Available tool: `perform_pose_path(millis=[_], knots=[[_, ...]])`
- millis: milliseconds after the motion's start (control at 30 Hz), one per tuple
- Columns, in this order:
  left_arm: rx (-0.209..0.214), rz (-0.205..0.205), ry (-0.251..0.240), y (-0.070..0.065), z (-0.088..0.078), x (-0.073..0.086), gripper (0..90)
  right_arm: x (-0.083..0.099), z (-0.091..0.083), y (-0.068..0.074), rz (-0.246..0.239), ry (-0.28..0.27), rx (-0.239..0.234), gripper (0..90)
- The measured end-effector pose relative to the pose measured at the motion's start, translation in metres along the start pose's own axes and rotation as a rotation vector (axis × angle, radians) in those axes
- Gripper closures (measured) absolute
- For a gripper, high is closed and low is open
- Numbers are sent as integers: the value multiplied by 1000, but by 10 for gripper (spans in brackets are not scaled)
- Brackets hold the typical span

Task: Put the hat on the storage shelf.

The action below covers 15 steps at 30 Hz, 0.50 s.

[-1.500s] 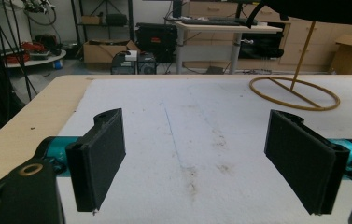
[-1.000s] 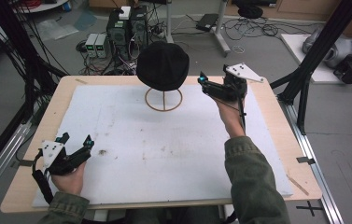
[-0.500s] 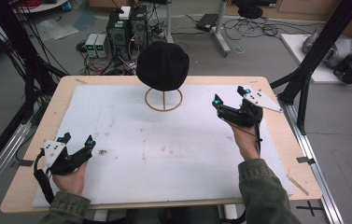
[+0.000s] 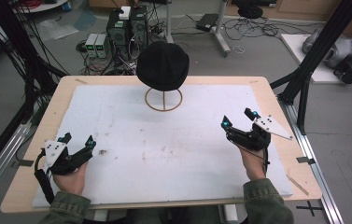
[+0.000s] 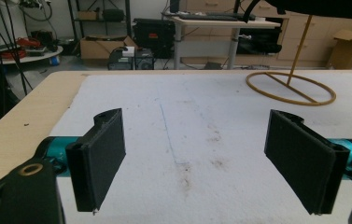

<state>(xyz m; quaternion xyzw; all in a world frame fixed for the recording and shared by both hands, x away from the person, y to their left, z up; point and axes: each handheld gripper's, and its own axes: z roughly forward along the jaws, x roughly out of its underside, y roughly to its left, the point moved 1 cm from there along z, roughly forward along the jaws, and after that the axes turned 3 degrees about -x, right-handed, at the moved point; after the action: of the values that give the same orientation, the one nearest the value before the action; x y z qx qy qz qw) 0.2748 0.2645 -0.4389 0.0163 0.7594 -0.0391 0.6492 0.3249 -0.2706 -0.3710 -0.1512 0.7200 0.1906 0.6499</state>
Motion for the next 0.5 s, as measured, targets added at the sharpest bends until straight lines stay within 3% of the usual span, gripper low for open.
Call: perform_pose_path(millis=[367, 500], knots=[[-2, -7, -1, 0, 0, 0, 206, 21, -17, -5, 14, -16, 15, 106], [-1, -7, -1, 0, 0, 0, 206, 35, -22, -8, 18, -5, 44, 106]])
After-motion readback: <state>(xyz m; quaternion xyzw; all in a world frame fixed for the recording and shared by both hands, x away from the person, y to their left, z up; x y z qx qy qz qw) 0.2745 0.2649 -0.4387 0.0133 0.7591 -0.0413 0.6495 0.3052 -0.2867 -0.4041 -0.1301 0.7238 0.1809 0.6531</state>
